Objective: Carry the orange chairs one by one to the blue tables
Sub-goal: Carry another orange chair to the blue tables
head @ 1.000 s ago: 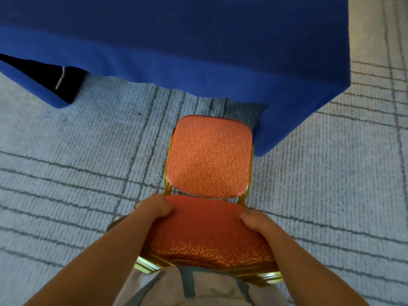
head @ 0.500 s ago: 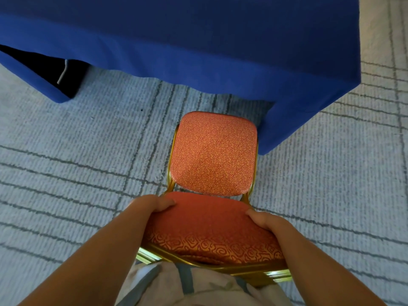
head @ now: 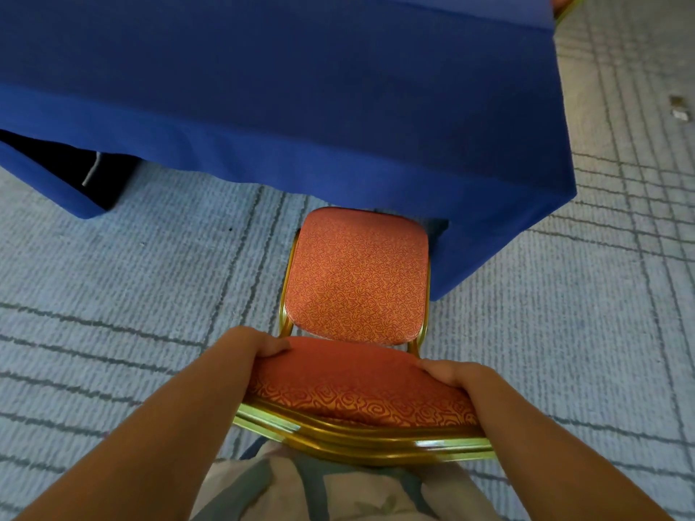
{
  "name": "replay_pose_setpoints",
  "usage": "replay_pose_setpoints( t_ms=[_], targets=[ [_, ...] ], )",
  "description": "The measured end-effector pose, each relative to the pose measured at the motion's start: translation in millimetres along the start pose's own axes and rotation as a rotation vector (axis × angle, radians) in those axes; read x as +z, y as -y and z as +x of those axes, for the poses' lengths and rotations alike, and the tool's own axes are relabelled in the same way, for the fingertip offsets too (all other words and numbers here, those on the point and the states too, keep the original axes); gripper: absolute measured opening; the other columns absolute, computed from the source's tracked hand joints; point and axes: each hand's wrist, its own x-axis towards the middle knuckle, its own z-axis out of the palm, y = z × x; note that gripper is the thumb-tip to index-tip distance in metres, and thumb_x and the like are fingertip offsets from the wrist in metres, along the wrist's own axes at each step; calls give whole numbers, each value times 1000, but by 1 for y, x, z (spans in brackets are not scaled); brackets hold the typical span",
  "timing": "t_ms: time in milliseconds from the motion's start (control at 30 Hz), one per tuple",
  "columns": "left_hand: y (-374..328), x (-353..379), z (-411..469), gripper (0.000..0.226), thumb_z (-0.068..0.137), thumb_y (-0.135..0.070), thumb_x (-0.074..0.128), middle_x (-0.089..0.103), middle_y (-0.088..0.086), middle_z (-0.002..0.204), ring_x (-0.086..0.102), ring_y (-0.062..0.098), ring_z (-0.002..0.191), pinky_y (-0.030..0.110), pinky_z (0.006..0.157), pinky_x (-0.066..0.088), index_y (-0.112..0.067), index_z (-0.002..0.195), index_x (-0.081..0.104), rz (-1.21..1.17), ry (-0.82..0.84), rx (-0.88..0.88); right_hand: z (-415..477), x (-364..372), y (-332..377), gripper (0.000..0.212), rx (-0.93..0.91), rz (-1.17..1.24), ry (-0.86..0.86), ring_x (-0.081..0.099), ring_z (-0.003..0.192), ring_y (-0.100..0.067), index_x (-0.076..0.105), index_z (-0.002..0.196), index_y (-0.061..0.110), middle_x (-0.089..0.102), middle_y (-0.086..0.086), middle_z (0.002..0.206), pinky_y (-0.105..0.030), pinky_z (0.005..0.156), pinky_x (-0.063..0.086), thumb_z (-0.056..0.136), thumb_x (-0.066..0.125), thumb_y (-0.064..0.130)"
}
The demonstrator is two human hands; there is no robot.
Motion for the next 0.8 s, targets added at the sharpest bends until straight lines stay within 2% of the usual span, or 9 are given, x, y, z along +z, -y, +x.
replay_pose_setpoints(
  t_ms=[133,300,367,433,500,600,800],
  targets=[
    [-17,-44,-10,81,94,-65,32,36,15,151,41,30,136,38,111,33,-5,148,30,27,-58,16,5,-18,24,65,-24,38,-14,63,99,-21,55,135,14,63,-9,119,-31,84,45,98,31,62],
    [-46,-96,-3,78,96,-61,35,44,14,145,49,28,129,34,93,40,-3,147,31,-2,-72,54,5,-57,60,60,-78,107,-63,64,96,-21,58,132,11,64,-12,118,-32,92,48,100,32,56],
    [-57,-115,6,81,93,-64,38,43,13,146,48,29,130,37,100,39,-6,148,32,-9,-115,73,13,-74,72,61,-100,125,-107,64,92,-20,58,132,10,65,-12,116,-31,87,49,99,35,56],
    [-70,-136,10,82,92,-66,38,41,13,148,46,29,131,39,106,36,-7,148,33,-7,-156,83,22,-94,85,62,-113,134,-157,64,98,-23,56,133,9,63,-13,123,-33,92,49,97,39,57],
    [-89,-162,14,80,92,-66,37,41,12,148,45,29,132,40,108,35,-8,148,34,-3,-174,93,26,-117,103,59,-144,147,-181,63,103,-25,53,136,11,61,-15,128,-36,96,48,97,41,54],
    [-120,-202,18,81,90,-69,39,40,11,150,43,29,134,41,111,33,-12,148,35,28,-205,105,32,-161,132,51,-177,145,-214,62,101,-25,50,137,11,60,-16,128,-35,92,49,100,40,45],
    [-171,-258,36,77,93,-64,37,33,10,155,35,30,139,42,114,28,-12,149,32,57,-235,139,45,-232,167,56,-162,52,-287,59,110,-26,46,141,21,57,-12,131,-42,101,46,95,42,54]
  ],
)
